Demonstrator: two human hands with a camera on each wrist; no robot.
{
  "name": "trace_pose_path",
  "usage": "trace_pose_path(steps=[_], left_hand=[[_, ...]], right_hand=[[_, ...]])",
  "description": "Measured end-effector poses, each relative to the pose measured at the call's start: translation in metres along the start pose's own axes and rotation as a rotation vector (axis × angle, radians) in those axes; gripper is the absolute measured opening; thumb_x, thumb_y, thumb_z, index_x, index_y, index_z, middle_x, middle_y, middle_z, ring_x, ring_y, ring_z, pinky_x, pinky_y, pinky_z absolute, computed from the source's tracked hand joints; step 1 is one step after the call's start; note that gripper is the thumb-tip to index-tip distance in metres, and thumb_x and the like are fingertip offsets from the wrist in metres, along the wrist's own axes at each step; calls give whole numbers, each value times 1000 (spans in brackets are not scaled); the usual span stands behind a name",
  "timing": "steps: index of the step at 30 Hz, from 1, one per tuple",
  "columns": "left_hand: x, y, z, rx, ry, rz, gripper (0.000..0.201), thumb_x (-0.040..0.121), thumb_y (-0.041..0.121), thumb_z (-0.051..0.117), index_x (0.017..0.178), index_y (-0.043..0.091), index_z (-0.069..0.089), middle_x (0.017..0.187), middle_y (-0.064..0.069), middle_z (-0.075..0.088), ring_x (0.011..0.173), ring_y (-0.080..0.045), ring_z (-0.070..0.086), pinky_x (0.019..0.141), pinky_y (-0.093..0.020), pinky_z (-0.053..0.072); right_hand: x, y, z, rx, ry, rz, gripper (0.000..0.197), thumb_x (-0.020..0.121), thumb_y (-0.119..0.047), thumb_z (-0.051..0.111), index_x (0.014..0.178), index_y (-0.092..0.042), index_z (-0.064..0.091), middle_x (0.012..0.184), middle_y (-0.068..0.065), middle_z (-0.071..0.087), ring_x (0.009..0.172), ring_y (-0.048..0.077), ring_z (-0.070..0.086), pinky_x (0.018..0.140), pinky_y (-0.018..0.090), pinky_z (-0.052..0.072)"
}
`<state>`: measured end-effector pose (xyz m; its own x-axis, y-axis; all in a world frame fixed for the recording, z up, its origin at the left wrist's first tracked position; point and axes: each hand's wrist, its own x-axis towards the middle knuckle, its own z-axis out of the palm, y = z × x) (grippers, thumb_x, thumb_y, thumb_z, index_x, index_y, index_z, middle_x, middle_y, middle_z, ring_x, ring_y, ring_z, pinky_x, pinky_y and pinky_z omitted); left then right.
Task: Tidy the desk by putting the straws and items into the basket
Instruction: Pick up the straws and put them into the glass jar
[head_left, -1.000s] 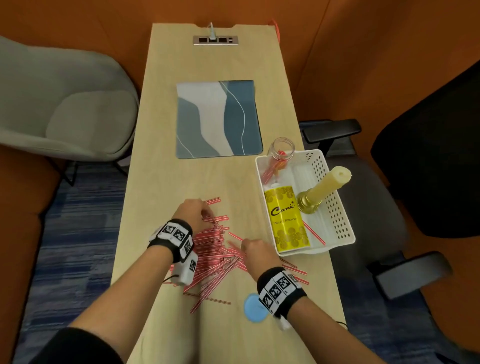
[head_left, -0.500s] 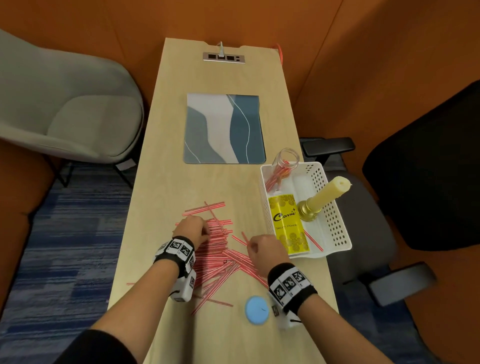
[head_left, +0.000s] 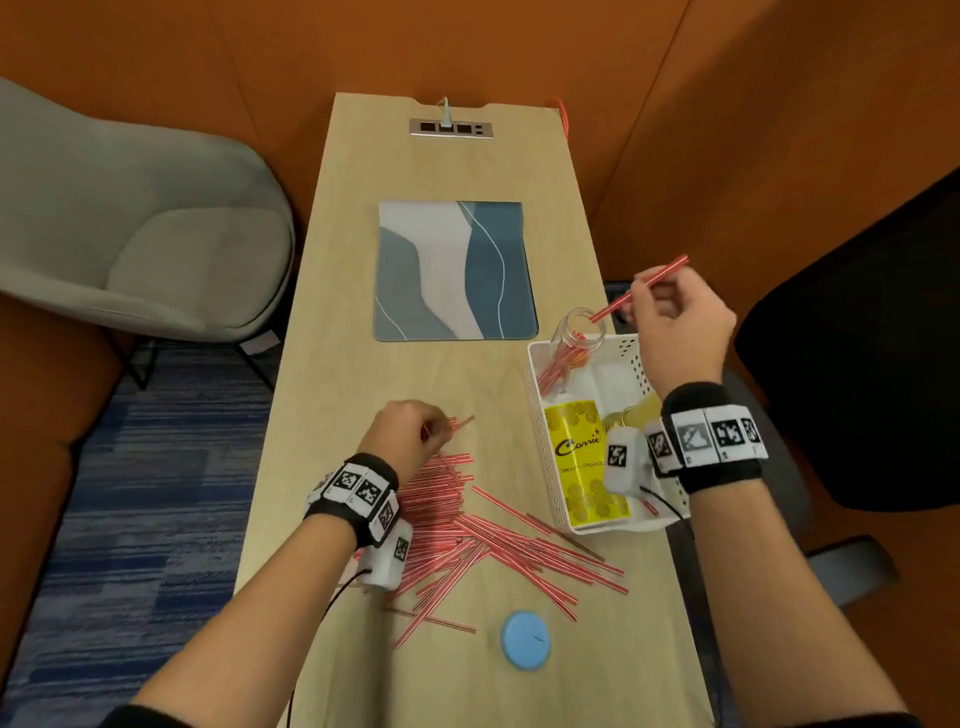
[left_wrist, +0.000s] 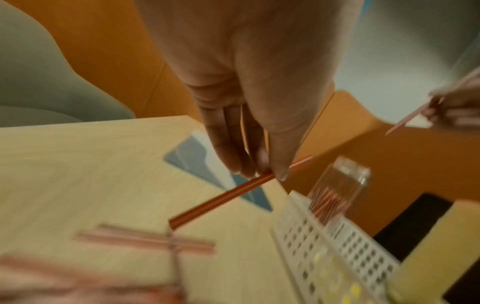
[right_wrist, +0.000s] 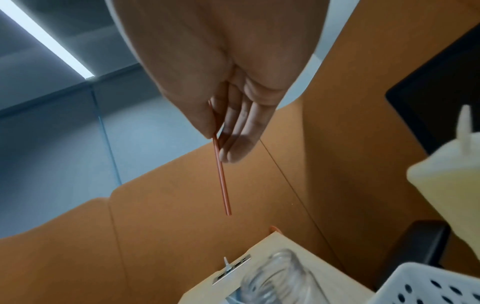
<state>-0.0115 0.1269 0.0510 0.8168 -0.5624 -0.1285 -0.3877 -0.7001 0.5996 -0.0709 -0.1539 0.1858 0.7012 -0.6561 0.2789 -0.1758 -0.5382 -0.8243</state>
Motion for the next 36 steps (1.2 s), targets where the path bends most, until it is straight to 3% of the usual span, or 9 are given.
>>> trace_pose_path(steps=[5,8,10,14,17,21,27,31,36], left_hand=[[39,56,-43,-289,253,106,5,83,20,77,83,24,74,72,12,70,68,-2,64,67,-12,50],[60,88,-62,-373,322,183,4,83,19,76,85,21,74,75,11,71,69,-1,65,68,-9,49],[74,107,-69,-420,356,232,5,84,18,76,85,21,73,75,9,71,69,-4,65,67,-11,50],[101,141,-70,-446,361,342,4,85,18,76,87,21,73,76,12,70,69,-4,64,68,-16,52],[118,162,-59,-407,305,382,4,85,21,75,88,19,75,76,11,71,70,-4,64,69,-18,54],[135,175,-37,-395,221,392,5,84,21,76,87,17,76,74,9,72,68,-4,65,71,-19,54],[141,142,-8,-144,124,267,31,81,19,73,111,28,69,90,12,69,83,-6,63,83,-25,52],[114,99,-5,-119,140,128,25,80,9,68,100,24,71,83,10,66,74,-7,59,74,-18,46],[50,20,11,57,-93,-182,17,76,11,72,86,25,74,79,8,67,72,-10,60,80,-28,54]], right_hand=[[30,22,15,-63,-32,-10,6,93,-17,63,97,-18,67,84,-2,68,76,6,66,76,26,59],[27,45,32,-88,-186,75,22,91,-17,67,113,-16,67,92,-2,68,81,3,64,83,26,58],[19,57,34,-68,-190,110,34,90,-19,69,123,-17,63,98,-3,67,88,5,64,84,21,55],[-9,60,19,-35,-120,156,14,90,-21,68,104,-23,65,86,-5,67,77,4,63,69,16,51],[-43,65,16,-57,-328,219,2,89,-23,69,87,-24,68,68,-3,65,55,3,56,56,19,49],[-92,80,30,-67,-663,252,4,85,-19,68,85,-20,71,66,7,66,51,7,52,59,29,51],[-152,85,59,-216,-975,152,11,86,-24,66,93,-21,73,80,-1,69,67,8,55,67,20,48],[-180,97,87,-404,-1035,114,21,86,-34,71,102,-20,70,92,4,68,80,20,66,77,31,56],[-197,109,103,-662,-1080,27,34,87,-10,65,120,-14,57,114,9,55,101,31,63,87,41,55]])
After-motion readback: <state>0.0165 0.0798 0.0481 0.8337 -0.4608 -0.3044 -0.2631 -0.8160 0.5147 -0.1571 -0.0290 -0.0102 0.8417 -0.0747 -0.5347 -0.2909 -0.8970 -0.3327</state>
